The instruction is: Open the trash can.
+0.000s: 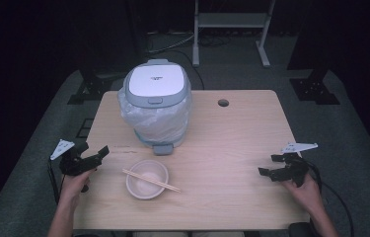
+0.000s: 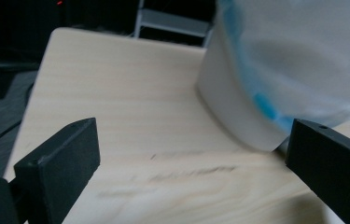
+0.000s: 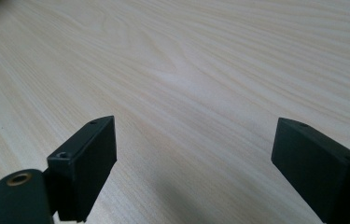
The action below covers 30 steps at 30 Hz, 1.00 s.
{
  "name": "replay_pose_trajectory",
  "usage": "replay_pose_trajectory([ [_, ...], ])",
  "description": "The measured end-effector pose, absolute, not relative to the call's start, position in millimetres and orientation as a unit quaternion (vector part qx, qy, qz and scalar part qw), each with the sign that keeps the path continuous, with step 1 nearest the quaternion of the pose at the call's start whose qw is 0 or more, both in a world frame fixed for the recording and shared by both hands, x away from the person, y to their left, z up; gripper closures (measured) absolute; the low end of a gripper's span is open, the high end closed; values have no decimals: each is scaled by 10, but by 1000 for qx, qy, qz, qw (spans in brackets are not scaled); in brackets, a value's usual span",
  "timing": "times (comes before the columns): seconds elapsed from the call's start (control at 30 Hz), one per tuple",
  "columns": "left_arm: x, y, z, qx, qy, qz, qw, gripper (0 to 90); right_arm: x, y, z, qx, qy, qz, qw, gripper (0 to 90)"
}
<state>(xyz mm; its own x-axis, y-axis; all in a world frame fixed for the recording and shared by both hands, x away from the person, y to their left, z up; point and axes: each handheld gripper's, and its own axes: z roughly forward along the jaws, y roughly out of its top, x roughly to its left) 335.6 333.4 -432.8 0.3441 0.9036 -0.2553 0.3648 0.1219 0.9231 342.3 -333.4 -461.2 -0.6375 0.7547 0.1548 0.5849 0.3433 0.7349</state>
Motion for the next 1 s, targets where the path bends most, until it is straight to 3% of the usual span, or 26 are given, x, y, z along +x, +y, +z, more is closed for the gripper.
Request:
replay_pose_trajectory([
  [0.53, 3470, 2967, -3313, 646, 414, 268, 583, 39, 3431, -3323, -4630, 413, 815, 392, 103, 128],
  [1.0, 3809, 2587, -2750, 689, 370, 232, 578, 40, 3437, -3313, -4643, 410, 819, 387, 102, 128],
])
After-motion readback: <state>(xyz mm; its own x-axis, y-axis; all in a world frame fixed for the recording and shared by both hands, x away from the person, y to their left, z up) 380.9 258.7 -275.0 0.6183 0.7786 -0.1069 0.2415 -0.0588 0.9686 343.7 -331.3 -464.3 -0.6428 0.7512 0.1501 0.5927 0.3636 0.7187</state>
